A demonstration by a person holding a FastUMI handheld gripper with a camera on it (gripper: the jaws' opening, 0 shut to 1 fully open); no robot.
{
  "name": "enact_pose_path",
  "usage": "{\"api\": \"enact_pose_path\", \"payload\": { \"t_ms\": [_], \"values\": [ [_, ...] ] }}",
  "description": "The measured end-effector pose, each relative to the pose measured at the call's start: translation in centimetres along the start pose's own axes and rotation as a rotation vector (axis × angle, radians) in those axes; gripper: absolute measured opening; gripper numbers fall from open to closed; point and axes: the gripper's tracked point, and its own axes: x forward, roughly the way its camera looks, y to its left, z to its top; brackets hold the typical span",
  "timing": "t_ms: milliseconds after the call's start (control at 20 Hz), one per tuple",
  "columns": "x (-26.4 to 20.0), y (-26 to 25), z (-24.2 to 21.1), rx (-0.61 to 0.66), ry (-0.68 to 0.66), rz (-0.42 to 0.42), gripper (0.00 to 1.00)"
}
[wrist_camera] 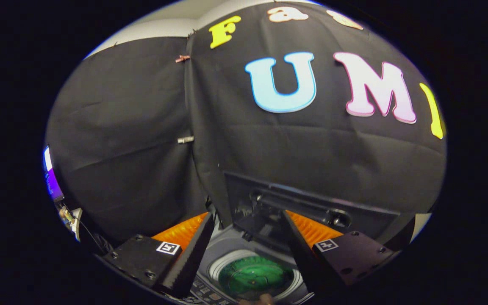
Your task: Put the clothes into the washing machine and then close the washing machine lid.
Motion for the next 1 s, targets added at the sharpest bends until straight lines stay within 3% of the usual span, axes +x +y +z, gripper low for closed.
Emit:
{"api": "enact_pose_path", "payload": {
  "t_ms": [350, 650, 900, 1000],
  "values": [
    [0.1, -5.8, 3.7, -0.022, -0.2, -0.237, 0.99],
    [-0.5, -12.3, 4.2, 0.029, -0.223, -0.501, 0.99],
    [-0.3, -15.5, 3.4, 0.052, -0.19, -0.607, 0.99],
    [0.2, -16.0, 2.6, 0.089, -0.161, -0.613, 0.99]
  ]
}}
